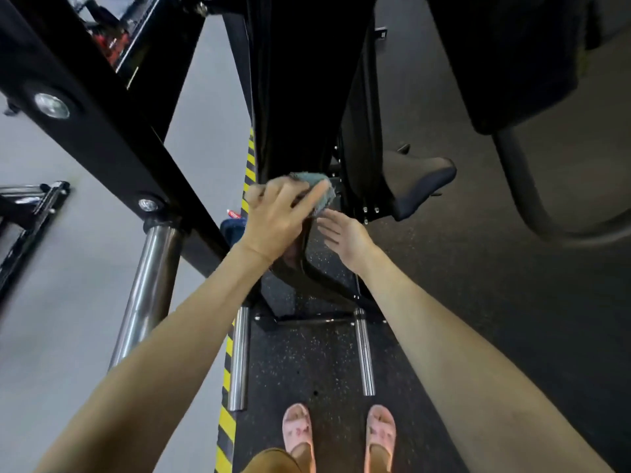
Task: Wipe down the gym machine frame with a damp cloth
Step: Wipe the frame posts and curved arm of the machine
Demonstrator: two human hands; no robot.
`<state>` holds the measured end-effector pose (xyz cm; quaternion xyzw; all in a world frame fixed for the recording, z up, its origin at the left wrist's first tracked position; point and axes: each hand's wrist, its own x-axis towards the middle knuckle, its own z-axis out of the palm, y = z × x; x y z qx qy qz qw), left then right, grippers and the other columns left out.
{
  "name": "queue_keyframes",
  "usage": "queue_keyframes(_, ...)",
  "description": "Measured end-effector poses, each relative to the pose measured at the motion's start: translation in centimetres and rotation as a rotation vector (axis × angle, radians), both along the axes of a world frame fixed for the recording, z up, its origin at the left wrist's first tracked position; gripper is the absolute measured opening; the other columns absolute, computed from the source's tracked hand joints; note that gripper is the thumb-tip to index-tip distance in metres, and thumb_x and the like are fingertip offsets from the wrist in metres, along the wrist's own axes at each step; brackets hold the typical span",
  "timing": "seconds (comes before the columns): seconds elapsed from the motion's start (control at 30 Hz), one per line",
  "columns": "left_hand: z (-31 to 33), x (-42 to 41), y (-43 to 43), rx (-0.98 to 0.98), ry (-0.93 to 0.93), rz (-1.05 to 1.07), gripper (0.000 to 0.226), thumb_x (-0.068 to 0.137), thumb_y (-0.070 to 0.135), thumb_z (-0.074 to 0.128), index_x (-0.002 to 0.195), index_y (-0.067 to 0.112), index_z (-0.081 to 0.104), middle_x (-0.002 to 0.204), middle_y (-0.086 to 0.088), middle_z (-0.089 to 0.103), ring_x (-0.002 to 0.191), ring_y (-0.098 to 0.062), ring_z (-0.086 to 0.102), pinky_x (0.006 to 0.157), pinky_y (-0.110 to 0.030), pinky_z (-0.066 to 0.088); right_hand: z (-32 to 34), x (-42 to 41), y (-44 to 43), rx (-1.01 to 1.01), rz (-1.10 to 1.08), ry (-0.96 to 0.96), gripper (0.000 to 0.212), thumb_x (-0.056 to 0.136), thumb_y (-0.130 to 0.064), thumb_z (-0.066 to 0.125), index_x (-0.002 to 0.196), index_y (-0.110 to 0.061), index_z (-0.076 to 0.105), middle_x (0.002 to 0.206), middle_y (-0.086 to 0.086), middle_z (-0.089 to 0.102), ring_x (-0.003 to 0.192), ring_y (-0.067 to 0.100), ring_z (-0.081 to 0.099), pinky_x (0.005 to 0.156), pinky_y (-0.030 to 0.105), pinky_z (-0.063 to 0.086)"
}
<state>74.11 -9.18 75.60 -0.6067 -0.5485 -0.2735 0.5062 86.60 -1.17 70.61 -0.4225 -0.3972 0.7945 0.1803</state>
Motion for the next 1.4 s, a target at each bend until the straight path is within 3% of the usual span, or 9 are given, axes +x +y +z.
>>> queue_keyframes(0.1, -3.0, 0.5, -0.7, 0.109, -0.278, 0.057, 0.023, 0.099, 0.008, 0.048, 0.107, 0.027, 0.059, 0.098, 0.005, 0.051, 0.088, -0.019, 0.046, 0.075, -0.036, 0.028, -0.9, -0.9, -0.4, 0.014, 0.0, -0.023, 0.03, 0.103, -0.017, 0.036, 0.121, -0.015, 0.06, 0.134, 0.008, 0.057, 0.128, 0.021, 0.05, 0.116, 0.04, 0.029)
queue_keyframes(0.27, -10.5, 1.1, -2.7, -0.236, -0.27, 0.065, 0.018, 0.089, 0.01, 0.057, 0.098, 0.026, 0.06, 0.086, 0.005, 0.068, 0.091, -0.018, 0.048, 0.071, -0.035, 0.026, -1.2, -1.3, 0.9, 0.153, 0.045, -0.026, 0.051, 0.087, 0.015, 0.033, 0.122, -0.011, 0.058, 0.115, 0.006, 0.065, 0.108, 0.02, 0.06, 0.087, 0.028, 0.046)
queue_keyframes(0.43, -6.6, 1.6, -1.4, 0.142, -0.504, 0.159, 0.025, 0.099, 0.01, 0.051, 0.089, 0.021, 0.071, 0.089, 0.002, 0.063, 0.089, -0.018, 0.052, 0.076, -0.036, 0.027, -1.3, -2.4, 1.0, 0.177, 0.13, -0.06, 0.044, 0.096, 0.004, 0.031, 0.124, -0.009, 0.061, 0.102, 0.002, 0.066, 0.092, 0.017, 0.058, 0.079, 0.024, 0.044)
queue_keyframes(0.7, -10.4, 5.8, -0.9, 0.184, -0.967, 0.292, 0.04, 0.073, -0.002, 0.054, 0.103, 0.022, 0.063, 0.094, -0.002, 0.068, 0.091, -0.014, 0.055, 0.076, -0.03, 0.024, -2.0, -2.8, 2.0, 0.461, 0.315, -0.143, 0.058, 0.084, 0.018, 0.031, 0.093, -0.026, 0.067, 0.1, -0.003, 0.069, 0.106, 0.017, 0.06, 0.097, 0.033, 0.046)
queue_keyframes(0.83, -8.0, 7.2, 1.5, 0.485, -1.26, 0.255, 0.036, 0.072, -0.005, 0.052, 0.103, 0.001, 0.069, 0.096, -0.009, 0.065, 0.095, -0.016, 0.055, 0.086, -0.029, 0.042, -2.3, -2.6, 2.3, 0.474, 0.32, -0.083, 0.055, 0.085, 0.021, 0.03, 0.092, -0.022, 0.064, 0.091, -0.005, 0.068, 0.09, 0.009, 0.061, 0.067, 0.016, 0.047)
queue_keyframes(0.97, -10.7, 9.3, 1.6, 0.62, -1.663, 0.38, 0.028, 0.078, -0.01, 0.057, 0.103, -0.002, 0.066, 0.092, -0.001, 0.058, 0.086, -0.014, 0.055, 0.086, -0.04, 0.048, -2.2, -2.5, 2.5, 0.485, 0.392, -0.043, 0.06, 0.073, 0.027, 0.024, 0.102, -0.011, 0.061, 0.093, -0.005, 0.066, 0.095, 0.009, 0.06, 0.099, 0.035, 0.043)
queue_keyframes(1.1, -7.4, 10.2, 2.9, 0.606, -1.563, 0.312, 0.024, 0.082, -0.005, 0.065, 0.105, 0.001, 0.066, 0.095, -0.002, 0.06, 0.087, -0.007, 0.053, 0.079, -0.009, 0.043, -2.4, -2.2, 2.5, 0.515, 0.435, -0.021, 0.065, 0.074, 0.028, 0.025, 0.111, -0.013, 0.059, 0.106, 0.001, 0.066, 0.107, 0.014, 0.06, 0.102, 0.032, 0.044)
queue_keyframes(1.27, -10.3, 9.4, 1.7, 0.581, -1.644, 0.491, 0.026, 0.08, -0.013, 0.056, 0.103, -0.005, 0.065, 0.094, -0.016, 0.06, 0.09, -0.029, 0.058, 0.086, -0.046, 0.048, -2.2, -2.3, 2.9, 0.573, 0.472, -0.117, 0.06, 0.083, 0.021, 0.029, 0.105, -0.026, 0.057, 0.105, -0.007, 0.063, 0.101, 0.004, 0.057, 0.102, 0.03, 0.038)
queue_keyframes(1.4, -7.9, 10.0, 3.0, 0.535, -1.514, 0.39, 0.033, 0.08, -0.011, 0.057, 0.11, 0.0, 0.065, 0.096, -0.003, 0.056, 0.092, -0.016, 0.054, 0.084, -0.026, 0.046, -2.9, -2.2, 2.8, 0.605, 0.479, -0.068, 0.049, 0.089, 0.015, 0.035, 0.112, -0.023, 0.057, 0.113, -0.003, 0.063, 0.107, 0.008, 0.058, 0.103, 0.031, 0.042)
